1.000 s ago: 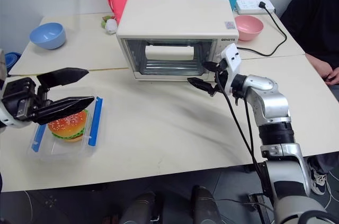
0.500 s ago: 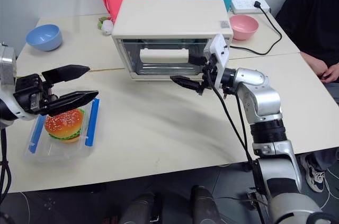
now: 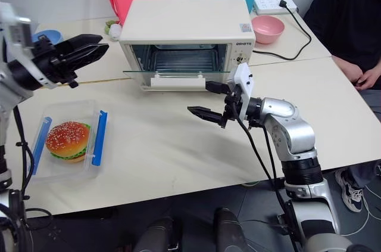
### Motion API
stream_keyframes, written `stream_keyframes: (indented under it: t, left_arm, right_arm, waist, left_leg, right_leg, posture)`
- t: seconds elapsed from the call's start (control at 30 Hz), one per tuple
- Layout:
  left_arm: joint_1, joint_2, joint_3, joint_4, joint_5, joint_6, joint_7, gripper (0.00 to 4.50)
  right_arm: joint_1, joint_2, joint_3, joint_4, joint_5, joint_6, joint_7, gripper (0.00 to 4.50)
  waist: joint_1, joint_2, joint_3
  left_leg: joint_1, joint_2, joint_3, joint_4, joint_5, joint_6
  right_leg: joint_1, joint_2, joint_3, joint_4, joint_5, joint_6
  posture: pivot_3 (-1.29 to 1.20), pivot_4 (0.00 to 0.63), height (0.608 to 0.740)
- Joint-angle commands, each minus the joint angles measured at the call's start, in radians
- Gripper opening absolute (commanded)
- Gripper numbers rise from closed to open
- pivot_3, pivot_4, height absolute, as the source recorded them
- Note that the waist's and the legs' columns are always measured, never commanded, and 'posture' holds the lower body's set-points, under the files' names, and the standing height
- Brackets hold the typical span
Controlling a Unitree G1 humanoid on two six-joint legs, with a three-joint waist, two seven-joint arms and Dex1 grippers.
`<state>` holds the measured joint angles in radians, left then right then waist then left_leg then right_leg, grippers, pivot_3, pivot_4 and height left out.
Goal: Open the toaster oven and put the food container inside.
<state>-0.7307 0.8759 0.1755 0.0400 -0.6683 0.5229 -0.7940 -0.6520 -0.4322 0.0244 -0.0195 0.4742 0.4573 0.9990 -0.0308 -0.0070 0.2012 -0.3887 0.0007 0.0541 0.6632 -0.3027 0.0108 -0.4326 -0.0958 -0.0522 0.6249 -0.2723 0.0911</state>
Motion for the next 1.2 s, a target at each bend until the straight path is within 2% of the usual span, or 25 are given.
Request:
stream_keyframes:
  t: [0.03, 0.07, 0.33, 0.53, 0.77, 1.07, 1.2]
  left_arm:
    - [-0.047, -0.005, -0.082, 0.050, 0.135, -0.088, -0.051, 0.18]
    - [-0.056, -0.012, -0.098, 0.065, 0.155, -0.099, -0.064, 0.06]
    - [-0.099, -0.056, -0.158, 0.102, 0.247, -0.110, -0.133, 0.06]
    - [-0.042, -0.037, -0.150, 0.012, 0.233, -0.064, -0.189, 0.06]
    - [0.076, 0.020, -0.175, -0.117, 0.237, 0.011, -0.269, 0.06]
    - [0.113, 0.037, -0.284, -0.108, 0.357, 0.015, -0.289, 0.06]
    - [0.067, -0.009, -0.193, -0.134, 0.231, 0.080, -0.317, 0.06]
  right_arm:
    - [0.006, 0.018, -0.003, -0.058, 0.020, -0.027, -0.005, 4.50]
    - [0.010, 0.019, -0.004, -0.060, 0.019, -0.028, -0.009, 4.50]
    - [0.062, -0.014, -0.021, -0.111, 0.010, -0.012, -0.044, 4.50]
    - [0.256, -0.184, -0.120, -0.237, 0.028, 0.045, -0.043, 4.50]
    - [0.455, -0.305, -0.263, -0.418, 0.180, 0.151, -0.021, 4.50]
    - [0.477, -0.338, -0.322, -0.509, 0.300, 0.218, -0.065, 4.50]
    - [0.430, -0.335, -0.329, -0.500, 0.336, 0.222, -0.095, 4.50]
  waist:
    - [0.001, 0.000, 0.000]
    - [0.001, 0.000, 0.000]
    - [0.003, 0.000, 0.000]
    - [0.019, -0.001, 0.000]
    - [0.028, -0.002, 0.000]
    - [0.034, -0.002, 0.000]
    - [0.036, -0.003, 0.000]
  left_leg:
    - [0.000, 0.000, 0.000, 0.000, 0.000, 0.000]
    - [0.000, 0.000, 0.001, 0.000, 0.000, 0.000]
    - [-0.001, -0.001, 0.001, 0.001, 0.000, 0.002]
    - [-0.001, -0.001, 0.001, 0.002, -0.002, 0.003]
    - [0.001, -0.002, 0.003, 0.005, -0.003, 0.007]
    - [0.002, -0.001, 0.001, 0.005, -0.005, 0.011]
    - [0.001, -0.002, 0.001, 0.006, -0.005, 0.011]
  right_leg:
    - [0.000, 0.000, 0.000, 0.000, 0.000, 0.000]
    - [-0.001, 0.000, 0.000, 0.001, 0.000, 0.000]
    - [-0.001, 0.000, 0.001, 0.001, 0.000, 0.000]
    - [0.000, -0.001, 0.001, 0.001, 0.000, 0.000]
    - [0.003, -0.002, 0.003, 0.000, 0.001, 0.002]
    - [0.004, -0.002, 0.003, -0.003, 0.001, 0.002]
    - [0.004, -0.002, 0.003, -0.001, 0.002, 0.003]
  posture:
    - [0.00, 0.150, 0.740]
    - [0.00, 0.150, 0.740]
    - [0.00, 0.150, 0.740]
    - [0.00, 0.150, 0.740]
    - [0.00, 0.150, 0.740]
    - [0.00, 0.150, 0.740]
    - [0.00, 0.150, 0.740]
